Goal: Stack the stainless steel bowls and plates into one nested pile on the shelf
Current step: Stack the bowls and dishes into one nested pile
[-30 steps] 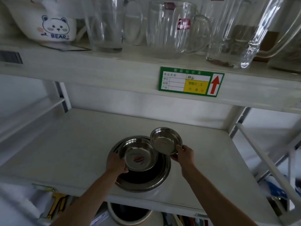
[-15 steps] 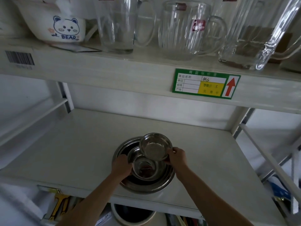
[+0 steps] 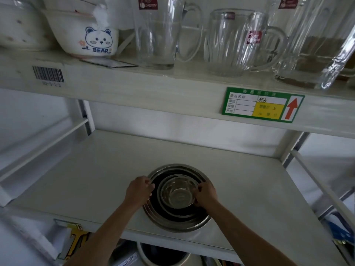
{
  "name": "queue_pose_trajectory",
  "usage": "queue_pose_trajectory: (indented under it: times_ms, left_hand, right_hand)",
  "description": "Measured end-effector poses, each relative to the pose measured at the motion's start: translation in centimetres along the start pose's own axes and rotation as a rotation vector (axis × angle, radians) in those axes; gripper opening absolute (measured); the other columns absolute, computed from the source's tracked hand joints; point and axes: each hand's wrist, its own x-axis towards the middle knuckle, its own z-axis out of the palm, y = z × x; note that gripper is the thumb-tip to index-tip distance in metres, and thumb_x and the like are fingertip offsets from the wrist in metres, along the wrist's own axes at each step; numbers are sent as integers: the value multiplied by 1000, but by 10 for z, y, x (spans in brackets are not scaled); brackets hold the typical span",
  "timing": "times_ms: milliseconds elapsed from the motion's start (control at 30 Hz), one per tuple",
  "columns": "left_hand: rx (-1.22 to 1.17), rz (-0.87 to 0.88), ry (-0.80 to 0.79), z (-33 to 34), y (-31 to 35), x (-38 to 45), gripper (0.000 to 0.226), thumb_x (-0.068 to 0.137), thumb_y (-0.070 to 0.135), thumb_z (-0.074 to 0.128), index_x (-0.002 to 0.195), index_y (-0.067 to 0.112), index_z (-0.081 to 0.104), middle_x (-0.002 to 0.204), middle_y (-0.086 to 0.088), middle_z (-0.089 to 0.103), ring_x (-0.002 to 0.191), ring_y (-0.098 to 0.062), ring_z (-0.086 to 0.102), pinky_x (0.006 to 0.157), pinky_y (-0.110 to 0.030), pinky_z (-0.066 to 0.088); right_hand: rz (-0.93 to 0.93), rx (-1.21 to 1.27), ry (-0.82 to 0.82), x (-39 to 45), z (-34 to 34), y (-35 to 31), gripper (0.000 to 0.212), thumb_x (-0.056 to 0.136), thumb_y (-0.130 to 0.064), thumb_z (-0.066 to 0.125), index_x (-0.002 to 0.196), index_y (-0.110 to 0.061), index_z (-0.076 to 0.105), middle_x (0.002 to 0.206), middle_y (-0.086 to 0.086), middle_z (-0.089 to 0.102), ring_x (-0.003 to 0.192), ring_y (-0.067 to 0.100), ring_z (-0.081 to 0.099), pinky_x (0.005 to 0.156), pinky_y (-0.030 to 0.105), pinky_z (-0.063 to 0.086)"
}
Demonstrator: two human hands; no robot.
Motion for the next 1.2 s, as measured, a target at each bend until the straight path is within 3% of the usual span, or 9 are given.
queue_pose_trajectory:
  times_ms: [100, 200, 367, 467, 600, 700, 833, 1200]
  left_hand:
    - [-36, 45, 75, -4, -3, -2, 30, 81, 24, 69, 105, 5, 69, 98, -9, 74, 91, -24, 71, 84, -32, 54]
    - [-53, 84, 136, -4, -5, -6, 32, 79, 26, 71, 105, 8, 69, 102, -7, 73, 93, -19, 68, 77, -26, 48]
    - [42, 80, 178, 3, -13, -6, 55, 76, 36, 72, 124, 14, 57, 124, -11, 53, 117, -26, 52, 95, -37, 44]
    - [91, 24, 127, 9, -10, -6, 76, 77, 40, 72, 141, 14, 41, 141, -14, 40, 131, -30, 39, 104, -42, 38]
    - [126, -89, 57, 22, -5, -5, 103, 74, 53, 70, 152, 13, 16, 156, -17, 20, 143, -35, 23, 112, -45, 30]
    - [127, -163, 1, 32, -3, -3, 116, 71, 62, 69, 153, 9, 7, 158, -19, 14, 144, -36, 21, 114, -46, 28]
    - [149, -188, 37, 44, 2, -5, 114, 72, 61, 67, 152, 6, 8, 156, -20, 20, 142, -35, 26, 111, -45, 32]
    - [258, -176, 140, 54, 0, -7, 102, 78, 57, 64, 151, 8, 14, 154, -16, 26, 141, -32, 28, 106, -43, 35]
  right_hand:
    - [-16, -85, 1, 1, 3, 0, 23, 83, -16, 57, 61, -16, 50, 63, 2, 57, 69, 28, 65, 65, 34, 54]
    - [-57, -140, 20, 0, 3, 0, 14, 85, -20, 55, 72, -16, 55, 73, 2, 60, 74, 25, 62, 67, 32, 51]
    - [-166, -302, 65, -6, -3, 0, 19, 89, -30, 55, 93, -13, 63, 95, 6, 67, 90, 28, 64, 70, 32, 48]
    - [-205, -334, 119, -8, -10, 2, 21, 89, -27, 55, 103, -15, 64, 111, 6, 63, 102, 27, 61, 77, 35, 49]
    - [-97, -413, 245, -7, -17, 11, 53, 89, -42, 54, 137, -23, 45, 138, 2, 45, 127, 22, 44, 101, 39, 36]
    - [97, -283, 135, -4, -16, 17, 73, 85, -57, 55, 143, -19, 35, 143, 5, 42, 131, 25, 42, 102, 43, 35]
    - [176, -175, 66, 1, -9, 19, 75, 83, -63, 54, 141, -19, 35, 142, 6, 45, 130, 26, 44, 101, 44, 36]
    - [186, -33, 172, 3, 11, 26, 66, 84, -50, 63, 136, -20, 35, 134, 5, 51, 124, 28, 49, 98, 43, 40]
